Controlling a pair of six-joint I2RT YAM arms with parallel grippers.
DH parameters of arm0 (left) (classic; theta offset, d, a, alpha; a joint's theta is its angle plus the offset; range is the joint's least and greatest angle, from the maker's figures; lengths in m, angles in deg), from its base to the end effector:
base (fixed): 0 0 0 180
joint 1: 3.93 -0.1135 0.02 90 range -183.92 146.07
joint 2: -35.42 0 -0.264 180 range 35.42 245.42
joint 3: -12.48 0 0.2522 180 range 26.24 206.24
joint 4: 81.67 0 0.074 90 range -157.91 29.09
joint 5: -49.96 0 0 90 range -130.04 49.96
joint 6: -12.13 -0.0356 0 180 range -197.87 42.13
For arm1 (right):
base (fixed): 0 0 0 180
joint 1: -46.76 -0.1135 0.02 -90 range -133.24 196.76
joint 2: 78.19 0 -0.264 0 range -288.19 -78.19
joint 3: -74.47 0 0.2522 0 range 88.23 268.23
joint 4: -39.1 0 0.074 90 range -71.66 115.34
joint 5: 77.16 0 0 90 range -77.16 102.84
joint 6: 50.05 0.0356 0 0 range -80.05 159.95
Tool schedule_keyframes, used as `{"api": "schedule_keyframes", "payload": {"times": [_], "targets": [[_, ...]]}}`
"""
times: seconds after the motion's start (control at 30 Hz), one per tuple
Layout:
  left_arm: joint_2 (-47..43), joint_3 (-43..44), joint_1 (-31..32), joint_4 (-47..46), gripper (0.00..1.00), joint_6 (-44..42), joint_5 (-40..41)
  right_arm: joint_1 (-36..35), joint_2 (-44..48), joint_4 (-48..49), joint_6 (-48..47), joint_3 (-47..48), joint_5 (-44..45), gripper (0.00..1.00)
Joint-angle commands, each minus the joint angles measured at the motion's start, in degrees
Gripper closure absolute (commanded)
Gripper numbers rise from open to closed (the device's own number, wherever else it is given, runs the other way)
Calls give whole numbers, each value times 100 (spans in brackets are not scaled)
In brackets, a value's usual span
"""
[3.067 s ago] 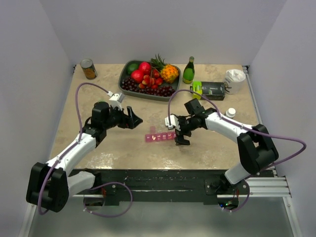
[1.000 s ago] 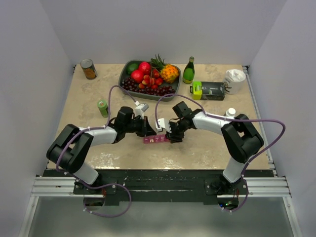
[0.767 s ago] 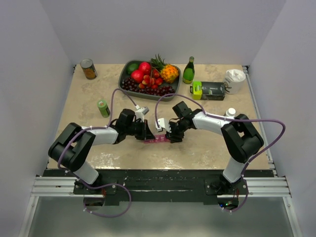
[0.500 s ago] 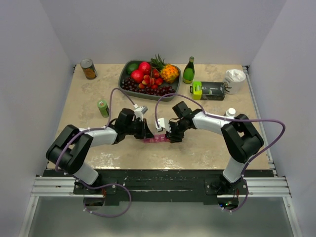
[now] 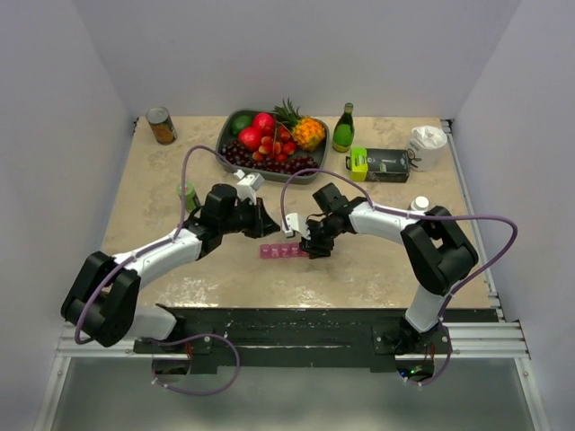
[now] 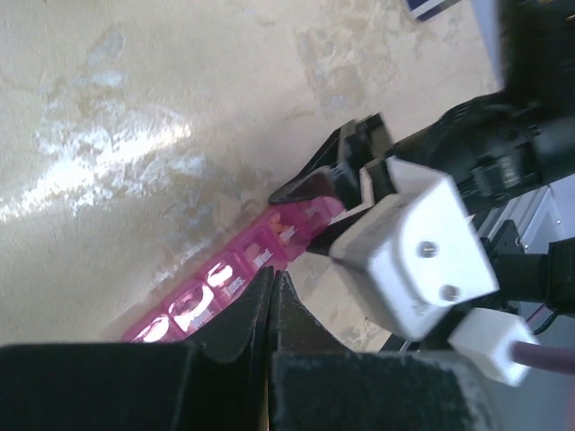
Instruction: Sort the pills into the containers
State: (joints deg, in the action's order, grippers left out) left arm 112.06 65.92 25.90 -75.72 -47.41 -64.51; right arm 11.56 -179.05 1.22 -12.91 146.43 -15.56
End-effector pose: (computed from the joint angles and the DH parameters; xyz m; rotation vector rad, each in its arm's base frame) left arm 0.2388 -0.1539 0.2192 0.2678 2.1990 -1.0602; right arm 0.2616 0.2052 0.1541 -1.9138 1.7843 0.5709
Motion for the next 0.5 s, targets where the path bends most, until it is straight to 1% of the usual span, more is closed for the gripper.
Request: {"api": "schedule_keyframes", "payload": {"times": [0.0,0.03,0.07,0.17,0.2,0.33,0.43,0.47], "targets": [[709,-302,23,-88,100,-57,-155,4,-145,74,-31,34,327,86],[903,-434,23,-115,100,-75,-120,-4,-162,74,-31,43,335,86],[1314,-522,23,-289,100,-75,-59,4,-153,65,-31,43,335,86],[1992,-672,15,-545,100,-57,29,-4,-136,74,-31,25,353,86],[2073,-664,23,-528,100,-75,91,4,-144,74,-23,25,362,86],[1908,-550,15,-467,100,-110,214,4,-136,92,-5,25,362,87],[1574,-418,23,-317,100,-128,171,-4,-171,74,-5,43,370,87],[1330,-400,23,-309,100,-76,84,4,-171,74,4,43,362,87]]}}
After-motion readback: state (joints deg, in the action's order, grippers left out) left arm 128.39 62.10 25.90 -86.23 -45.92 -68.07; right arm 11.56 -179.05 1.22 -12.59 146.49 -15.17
